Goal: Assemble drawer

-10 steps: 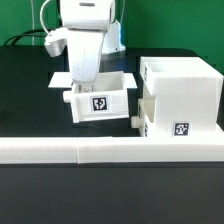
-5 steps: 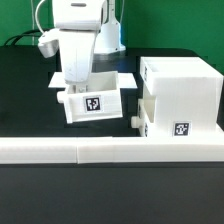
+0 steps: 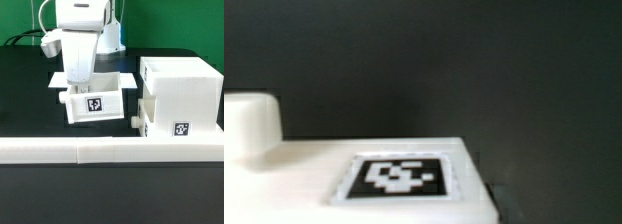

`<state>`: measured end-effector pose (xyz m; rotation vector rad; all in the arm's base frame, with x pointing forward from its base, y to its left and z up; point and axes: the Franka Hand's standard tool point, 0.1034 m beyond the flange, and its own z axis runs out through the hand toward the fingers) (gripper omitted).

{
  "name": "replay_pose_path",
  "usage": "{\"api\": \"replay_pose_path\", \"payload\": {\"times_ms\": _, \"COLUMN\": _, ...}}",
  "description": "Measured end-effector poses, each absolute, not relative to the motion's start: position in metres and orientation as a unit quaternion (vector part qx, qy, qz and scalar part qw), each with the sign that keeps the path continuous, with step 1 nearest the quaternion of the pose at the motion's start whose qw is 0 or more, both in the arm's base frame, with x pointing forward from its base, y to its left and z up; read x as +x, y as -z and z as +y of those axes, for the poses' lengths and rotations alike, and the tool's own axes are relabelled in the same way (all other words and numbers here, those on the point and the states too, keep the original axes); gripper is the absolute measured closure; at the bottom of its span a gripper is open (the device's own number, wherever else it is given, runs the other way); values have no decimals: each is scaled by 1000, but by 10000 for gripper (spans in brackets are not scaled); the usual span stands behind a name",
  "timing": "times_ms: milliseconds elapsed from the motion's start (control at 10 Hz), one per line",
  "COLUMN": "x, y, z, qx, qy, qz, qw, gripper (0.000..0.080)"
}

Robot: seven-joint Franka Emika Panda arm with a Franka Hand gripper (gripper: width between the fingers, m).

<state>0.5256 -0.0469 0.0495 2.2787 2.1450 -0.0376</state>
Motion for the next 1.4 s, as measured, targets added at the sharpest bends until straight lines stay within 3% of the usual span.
{"api": "replay_pose_path", "payload": {"times_ms": 400, "x": 526, "y": -51, "z": -22, "qx": 738, "qy": 38, "qz": 673, "qw": 33, "gripper": 755}}
{"api": "replay_pose_path", "payload": {"times_ms": 1400, "x": 536, "y": -58, "z": -26, "qx": 733, "qy": 47, "qz": 678, "qw": 32, "gripper": 755}}
